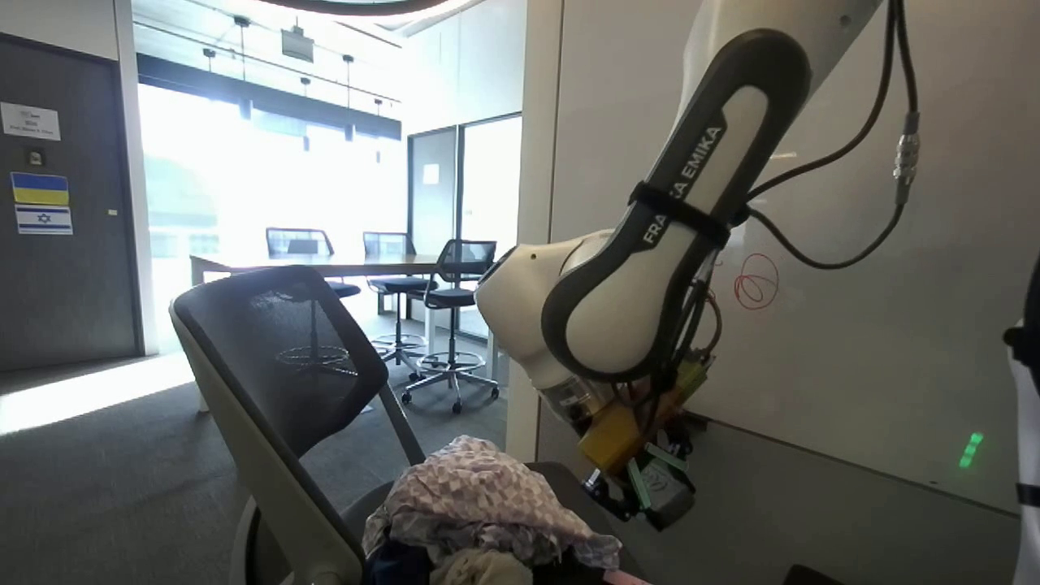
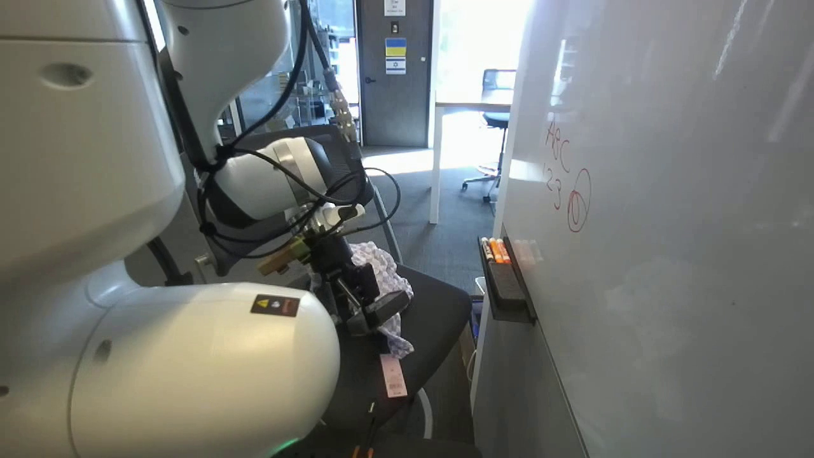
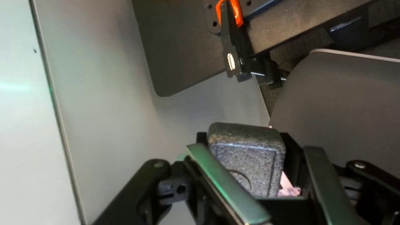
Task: Pick the marker eraser and erase the words on the whiteboard
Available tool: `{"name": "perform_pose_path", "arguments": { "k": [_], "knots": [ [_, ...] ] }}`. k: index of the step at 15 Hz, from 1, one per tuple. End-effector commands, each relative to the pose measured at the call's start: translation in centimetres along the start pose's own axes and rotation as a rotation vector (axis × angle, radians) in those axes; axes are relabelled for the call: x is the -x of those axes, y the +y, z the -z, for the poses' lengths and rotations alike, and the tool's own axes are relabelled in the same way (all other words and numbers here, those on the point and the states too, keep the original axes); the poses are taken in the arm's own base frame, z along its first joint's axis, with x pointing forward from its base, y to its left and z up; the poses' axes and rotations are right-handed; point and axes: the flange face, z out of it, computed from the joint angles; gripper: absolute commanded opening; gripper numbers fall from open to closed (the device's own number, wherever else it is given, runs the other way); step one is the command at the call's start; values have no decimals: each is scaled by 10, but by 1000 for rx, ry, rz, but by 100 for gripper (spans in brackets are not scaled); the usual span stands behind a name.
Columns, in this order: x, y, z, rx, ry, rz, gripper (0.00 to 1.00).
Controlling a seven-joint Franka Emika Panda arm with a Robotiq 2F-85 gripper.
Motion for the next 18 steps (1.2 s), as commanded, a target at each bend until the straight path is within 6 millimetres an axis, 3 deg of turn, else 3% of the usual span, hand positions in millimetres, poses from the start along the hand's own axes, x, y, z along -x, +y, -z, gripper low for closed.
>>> {"name": "perform_pose_path", "arguments": {
  "k": [1, 9, 14, 18],
  "knots": [
    [18, 24, 37, 83, 192, -23, 33],
    [45, 60, 83, 303, 564, -6, 33],
    [31, 93, 108, 392, 784, -65, 33],
    [8, 112, 105, 437, 936, -195, 33]
  ]
}}
